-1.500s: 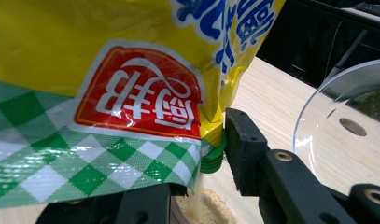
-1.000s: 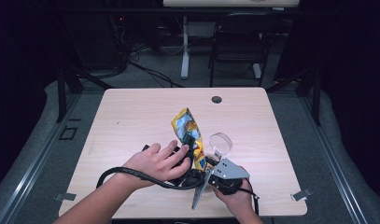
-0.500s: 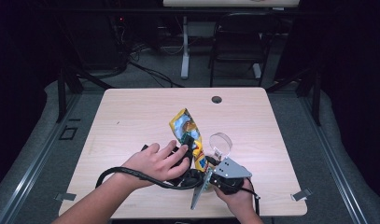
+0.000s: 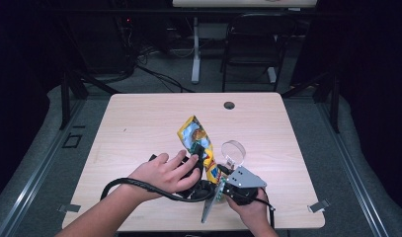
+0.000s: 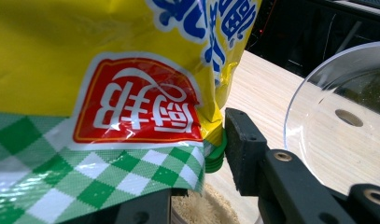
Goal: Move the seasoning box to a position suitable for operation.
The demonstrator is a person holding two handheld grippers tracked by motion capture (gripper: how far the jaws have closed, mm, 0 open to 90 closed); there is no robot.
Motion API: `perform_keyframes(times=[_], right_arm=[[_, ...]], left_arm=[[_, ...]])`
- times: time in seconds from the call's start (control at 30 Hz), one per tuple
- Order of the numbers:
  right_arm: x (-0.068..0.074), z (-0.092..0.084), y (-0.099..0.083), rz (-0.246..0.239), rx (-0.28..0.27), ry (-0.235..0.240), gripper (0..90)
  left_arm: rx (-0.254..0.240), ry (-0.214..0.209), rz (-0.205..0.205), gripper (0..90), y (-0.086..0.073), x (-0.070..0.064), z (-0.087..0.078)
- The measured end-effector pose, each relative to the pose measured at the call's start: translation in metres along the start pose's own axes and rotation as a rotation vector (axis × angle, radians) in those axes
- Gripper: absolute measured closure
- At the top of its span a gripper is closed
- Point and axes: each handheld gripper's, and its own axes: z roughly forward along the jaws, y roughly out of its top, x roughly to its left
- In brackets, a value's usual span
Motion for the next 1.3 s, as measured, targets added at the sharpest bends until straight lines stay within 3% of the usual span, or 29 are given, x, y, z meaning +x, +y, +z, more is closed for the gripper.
perform_keyframes(times=[0.7,1.0,1.1,1.3], right_arm=[[-0.0003,0.0008,-0.0004,0.040,-0.004,0.041,71.6],[-0.0009,-0.0006,-0.0023,0.042,0.007,0.029,71.7],[-0.0012,-0.0030,-0.0026,0.045,0.011,0.027,71.7],[-0.0025,-0.0047,-0.0030,0.053,0.015,0.023,71.7]], left_arm=[[-0.005,-0.007,-0.005,87.5,-0.0001,0.0002,-0.0005],[0.005,-0.020,0.009,87.6,0.0022,0.0000,-0.0006],[-0.021,-0.006,-0.005,87.6,0.0025,-0.0003,0.0001],[-0.024,-0.004,-0.008,87.6,0.0033,0.0003,0.0008]])
